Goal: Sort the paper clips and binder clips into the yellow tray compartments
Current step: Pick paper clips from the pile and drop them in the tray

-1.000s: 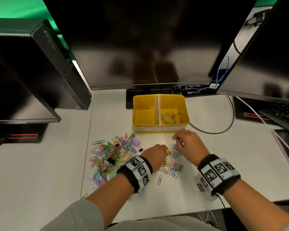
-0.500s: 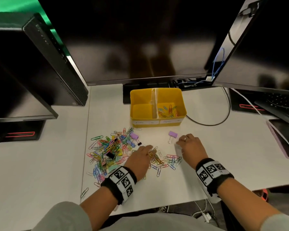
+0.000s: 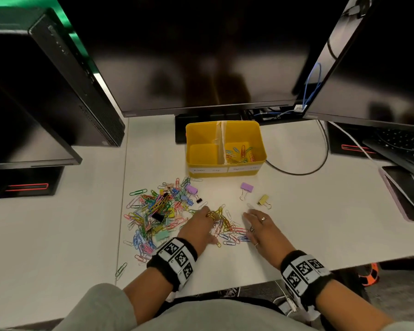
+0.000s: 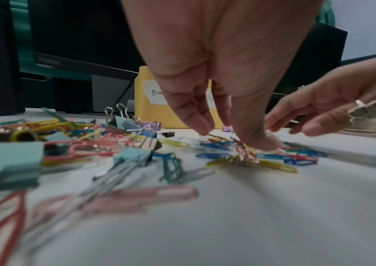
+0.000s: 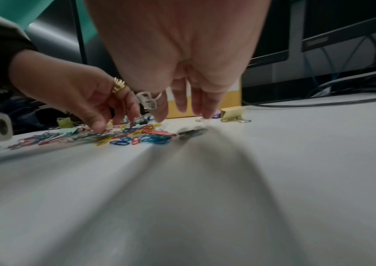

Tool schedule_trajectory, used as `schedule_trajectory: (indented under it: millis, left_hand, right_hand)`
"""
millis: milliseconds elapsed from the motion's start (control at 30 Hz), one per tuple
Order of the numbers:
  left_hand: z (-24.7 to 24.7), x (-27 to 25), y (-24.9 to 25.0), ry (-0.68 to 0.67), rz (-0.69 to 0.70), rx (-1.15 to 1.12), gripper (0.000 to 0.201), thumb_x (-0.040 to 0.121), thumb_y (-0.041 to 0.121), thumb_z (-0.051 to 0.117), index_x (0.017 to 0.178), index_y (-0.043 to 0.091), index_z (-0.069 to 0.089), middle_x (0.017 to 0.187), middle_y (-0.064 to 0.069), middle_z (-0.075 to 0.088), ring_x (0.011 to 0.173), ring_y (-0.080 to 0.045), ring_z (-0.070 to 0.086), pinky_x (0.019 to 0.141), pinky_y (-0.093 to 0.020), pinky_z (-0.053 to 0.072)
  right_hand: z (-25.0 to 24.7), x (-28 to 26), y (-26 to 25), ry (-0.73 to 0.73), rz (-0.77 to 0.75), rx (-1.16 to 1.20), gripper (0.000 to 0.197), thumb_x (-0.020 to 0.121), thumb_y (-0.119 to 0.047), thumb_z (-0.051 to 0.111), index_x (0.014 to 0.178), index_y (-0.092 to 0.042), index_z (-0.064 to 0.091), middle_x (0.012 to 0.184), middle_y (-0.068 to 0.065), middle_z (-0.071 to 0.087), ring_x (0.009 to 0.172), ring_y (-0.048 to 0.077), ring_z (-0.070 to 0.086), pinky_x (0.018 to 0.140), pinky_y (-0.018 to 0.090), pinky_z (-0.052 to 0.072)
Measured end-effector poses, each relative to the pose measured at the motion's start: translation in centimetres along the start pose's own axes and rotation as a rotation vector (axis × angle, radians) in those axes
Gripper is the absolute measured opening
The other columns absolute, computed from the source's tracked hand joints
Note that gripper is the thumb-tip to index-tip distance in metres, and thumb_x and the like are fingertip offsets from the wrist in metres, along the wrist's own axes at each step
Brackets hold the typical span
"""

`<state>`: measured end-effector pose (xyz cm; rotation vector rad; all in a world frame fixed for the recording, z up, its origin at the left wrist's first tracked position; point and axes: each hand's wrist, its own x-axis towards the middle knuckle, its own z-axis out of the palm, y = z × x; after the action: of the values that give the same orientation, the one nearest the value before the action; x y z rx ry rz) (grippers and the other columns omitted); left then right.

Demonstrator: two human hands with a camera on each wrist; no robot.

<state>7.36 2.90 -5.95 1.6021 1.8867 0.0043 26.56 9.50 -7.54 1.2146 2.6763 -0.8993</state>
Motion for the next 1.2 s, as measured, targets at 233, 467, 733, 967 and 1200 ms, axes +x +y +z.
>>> schedule_trajectory:
  millis: [233,467,733,967,1200]
  left_hand:
    - [-0.2,1.9,-0.1,-0.191,0.195,0.367,0.114,0.07,0.043,0.077,0.152,0.012,0.003,0.161,-0.004,-0.005,0.148,-0.027,-0.001,0.123,-0.037,0.01]
    - [0.0,1.3,-1.3,-0.111,0.071,0.211,0.077,0.08,0.017,0.071,0.146,0.007,0.032,0.149,-0.007,0.025,0.135,-0.026,0.027,0.111,-0.037,0.036]
    - [0.2,2.5,-0.8,-0.009,-0.036,0.069,0.065,0.082,0.019,0.07,0.138,0.01,0.04,0.138,-0.01,0.035,0.126,-0.029,0.04,0.107,-0.036,0.04]
    - [-0.1,3.1,0.2,-0.074,-0.129,0.151,0.054,0.083,0.024,0.068,0.13,0.007,0.046,0.133,-0.012,0.035,0.12,-0.032,0.041,0.101,-0.038,0.044]
    - [-1.4,4.1,0.6,-0.06,-0.117,0.101,0.033,0.089,-0.006,0.04,0.12,0.002,0.052,0.125,-0.018,0.05,0.115,-0.033,0.052,0.097,-0.038,0.046]
  right_hand:
    - [0.1,0.0,0.0,-0.14,0.031,0.052,0.077,0.083,-0.039,0.061,0.144,-0.013,0.02,0.154,0.007,0.018,0.142,0.02,0.014,0.115,0.025,0.012]
    - [0.2,1.4,-0.5,-0.076,0.214,0.085,0.091,0.073,-0.025,0.074,0.143,-0.013,0.019,0.146,0.013,0.024,0.136,0.026,0.02,0.113,0.028,0.02]
    - [0.3,3.9,-3.4,-0.16,0.094,0.086,0.091,0.057,-0.038,0.083,0.132,-0.013,0.038,0.123,0.01,0.037,0.117,0.024,0.033,0.104,0.033,0.033]
    - [0.7,4.5,-3.9,-0.105,0.065,-0.081,0.033,0.084,-0.011,0.058,0.115,-0.008,0.047,0.119,0.013,0.048,0.107,0.028,0.042,0.087,0.034,0.037]
    - [0.9,4.8,-2.9,-0.086,0.118,-0.15,0.042,0.081,0.015,0.035,0.118,-0.002,0.045,0.124,0.018,0.047,0.115,0.03,0.045,0.089,0.036,0.043]
